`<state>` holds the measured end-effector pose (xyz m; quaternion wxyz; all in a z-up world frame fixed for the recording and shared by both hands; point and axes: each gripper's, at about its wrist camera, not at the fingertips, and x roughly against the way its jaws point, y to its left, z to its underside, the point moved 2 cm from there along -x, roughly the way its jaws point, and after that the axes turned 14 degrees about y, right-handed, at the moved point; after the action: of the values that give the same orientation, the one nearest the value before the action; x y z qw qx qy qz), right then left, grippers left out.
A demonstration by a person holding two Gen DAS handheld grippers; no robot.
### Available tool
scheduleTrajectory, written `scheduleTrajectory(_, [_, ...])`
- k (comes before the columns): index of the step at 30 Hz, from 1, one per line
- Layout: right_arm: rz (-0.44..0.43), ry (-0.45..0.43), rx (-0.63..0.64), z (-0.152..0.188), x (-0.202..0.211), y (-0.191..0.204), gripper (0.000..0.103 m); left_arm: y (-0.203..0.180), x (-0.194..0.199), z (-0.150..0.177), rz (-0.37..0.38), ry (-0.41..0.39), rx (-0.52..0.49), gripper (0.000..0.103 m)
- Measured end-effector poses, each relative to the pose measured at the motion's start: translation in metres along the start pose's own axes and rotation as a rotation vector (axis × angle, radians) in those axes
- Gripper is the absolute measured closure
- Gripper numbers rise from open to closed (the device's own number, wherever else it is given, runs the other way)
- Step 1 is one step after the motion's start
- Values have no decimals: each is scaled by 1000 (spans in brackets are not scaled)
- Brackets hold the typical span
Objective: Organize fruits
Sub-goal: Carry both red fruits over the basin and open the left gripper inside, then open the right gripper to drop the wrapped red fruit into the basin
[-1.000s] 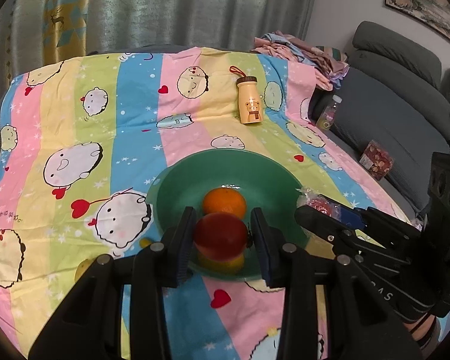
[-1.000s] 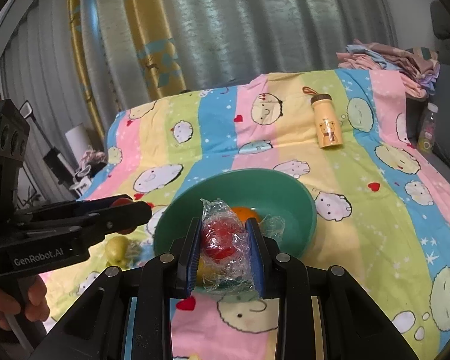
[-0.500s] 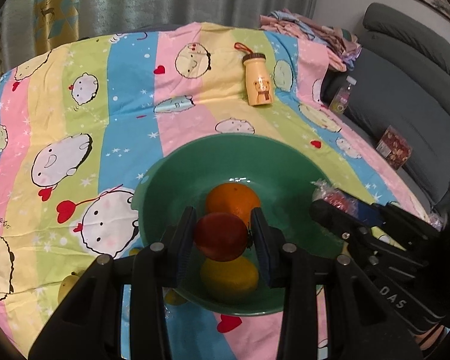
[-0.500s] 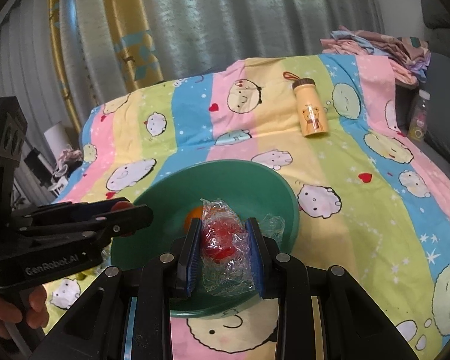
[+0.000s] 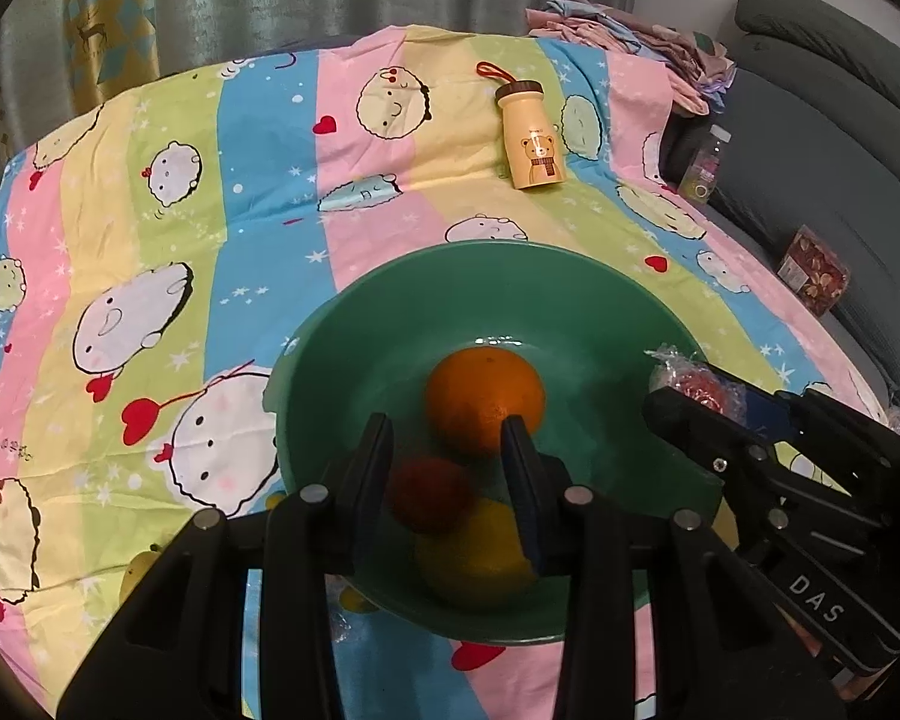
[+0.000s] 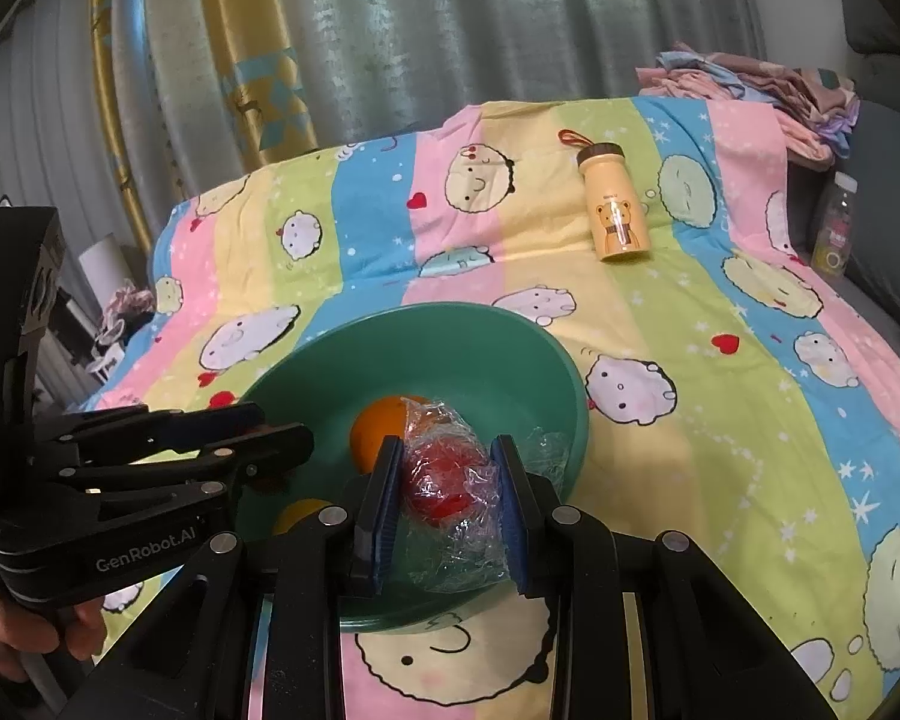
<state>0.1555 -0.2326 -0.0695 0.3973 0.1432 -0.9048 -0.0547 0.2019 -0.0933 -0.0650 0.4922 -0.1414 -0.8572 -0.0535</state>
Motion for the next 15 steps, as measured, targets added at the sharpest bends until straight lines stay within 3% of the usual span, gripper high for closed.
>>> scheduleTrajectory(8, [10,-9,-2,-1,4,0,71,-1,4,1,-3,-13,-3,54])
scheduleTrajectory(15, [29,-17,-13,-1,7,0,53,-2,10,2,-27,-35,-11,39])
